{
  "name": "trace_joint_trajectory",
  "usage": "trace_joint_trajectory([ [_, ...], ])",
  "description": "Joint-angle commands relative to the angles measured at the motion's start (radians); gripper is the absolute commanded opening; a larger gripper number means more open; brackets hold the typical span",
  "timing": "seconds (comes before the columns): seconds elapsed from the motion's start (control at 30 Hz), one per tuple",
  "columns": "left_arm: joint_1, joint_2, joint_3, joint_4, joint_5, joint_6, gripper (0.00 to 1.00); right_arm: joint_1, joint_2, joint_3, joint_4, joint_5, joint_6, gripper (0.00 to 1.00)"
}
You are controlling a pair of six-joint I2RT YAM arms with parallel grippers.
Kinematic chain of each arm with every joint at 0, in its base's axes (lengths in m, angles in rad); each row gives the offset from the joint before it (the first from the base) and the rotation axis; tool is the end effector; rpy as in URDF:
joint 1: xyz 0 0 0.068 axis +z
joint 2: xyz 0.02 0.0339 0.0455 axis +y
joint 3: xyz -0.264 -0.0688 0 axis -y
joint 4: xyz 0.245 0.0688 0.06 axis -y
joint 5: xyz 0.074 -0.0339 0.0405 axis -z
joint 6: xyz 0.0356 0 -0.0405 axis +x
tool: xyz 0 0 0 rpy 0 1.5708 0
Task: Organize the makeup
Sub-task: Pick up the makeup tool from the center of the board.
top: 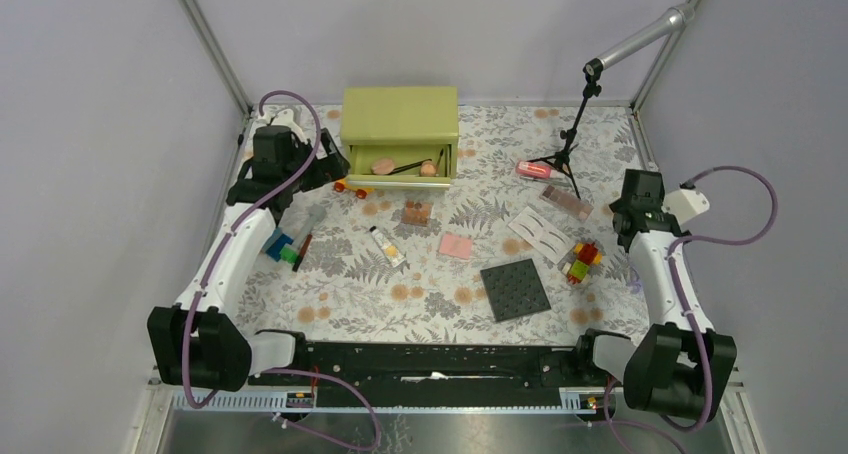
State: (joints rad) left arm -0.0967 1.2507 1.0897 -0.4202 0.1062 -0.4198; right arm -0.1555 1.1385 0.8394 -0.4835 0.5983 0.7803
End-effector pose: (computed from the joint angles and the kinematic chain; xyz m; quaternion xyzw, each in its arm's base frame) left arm 0.2781 -0.0308 0.3240 -0.1165 0.8714 -0.1663 0.4465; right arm 0.2286 -0.0561 0.2654 0.4989 0.7365 -0.1462 0.4328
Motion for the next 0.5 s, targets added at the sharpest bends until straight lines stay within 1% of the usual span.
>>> trace_joint_trajectory([
  [0.0, 0.002, -0.027, -0.009, 0.063, 0.050, -0.022, 0.99, -0.045, 0.002, -0.059, -0.039, 0.066, 0.029, 1.00],
  [0.17, 0.002, -0.002, 0.002, 0.063, 0.069, -0.021, 0.99, -0.058, 0.065, -0.098, -0.027, 0.037, 0.000, 1.00],
  [0.33, 0.002, 0.004, 0.003, 0.063, 0.084, -0.023, 0.99, -0.072, 0.067, -0.160, 0.022, 0.006, -0.026, 1.00],
  [0.47, 0.002, 0.006, 0.002, 0.063, 0.088, -0.024, 0.99, -0.087, 0.111, -0.146, 0.055, -0.014, -0.068, 1.00],
])
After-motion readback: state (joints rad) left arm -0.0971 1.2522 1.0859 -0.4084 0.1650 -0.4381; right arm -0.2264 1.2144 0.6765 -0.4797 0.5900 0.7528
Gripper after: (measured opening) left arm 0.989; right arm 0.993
